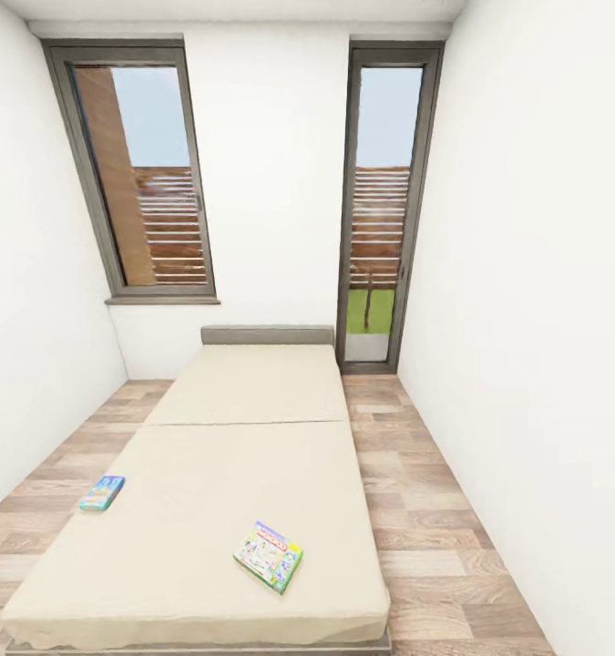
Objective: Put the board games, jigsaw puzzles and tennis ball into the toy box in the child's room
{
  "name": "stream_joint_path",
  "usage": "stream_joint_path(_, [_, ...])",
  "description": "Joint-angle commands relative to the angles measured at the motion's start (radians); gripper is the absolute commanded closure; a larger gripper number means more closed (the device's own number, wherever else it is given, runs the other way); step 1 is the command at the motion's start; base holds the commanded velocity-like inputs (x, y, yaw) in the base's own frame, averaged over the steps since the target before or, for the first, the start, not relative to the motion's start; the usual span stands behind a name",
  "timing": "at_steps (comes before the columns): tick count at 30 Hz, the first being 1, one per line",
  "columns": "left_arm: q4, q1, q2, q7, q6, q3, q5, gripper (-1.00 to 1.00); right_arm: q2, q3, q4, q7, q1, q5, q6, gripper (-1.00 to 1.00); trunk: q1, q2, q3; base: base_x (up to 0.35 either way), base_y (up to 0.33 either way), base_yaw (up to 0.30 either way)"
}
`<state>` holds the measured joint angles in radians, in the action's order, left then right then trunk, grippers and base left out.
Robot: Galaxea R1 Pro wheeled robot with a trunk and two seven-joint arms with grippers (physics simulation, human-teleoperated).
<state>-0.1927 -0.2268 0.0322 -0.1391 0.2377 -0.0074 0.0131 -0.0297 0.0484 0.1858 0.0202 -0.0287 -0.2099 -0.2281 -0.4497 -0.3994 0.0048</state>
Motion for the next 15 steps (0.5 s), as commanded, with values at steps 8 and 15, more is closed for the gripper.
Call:
stream_joint_path(8, [0.001, 0.0, 0.0, -0.003, 0.003, -0.001, 0.002, -1.0, -0.001, -0.003, -0.004, 0.0, 0.001, 0.006, -0.013, -1.0, 0.0, -0.001, 0.0, 0.0, 0.098, -0.04])
stream_joint_path(15, [0.001, 0.0, -0.001, -0.004, 0.003, -0.001, 0.002, -1.0, 0.0, -0.007, -0.008, 0.001, 0.001, 0.009, -0.039, -1.0, 0.0, -0.001, 0.0, 0.0, 0.025, -0.004])
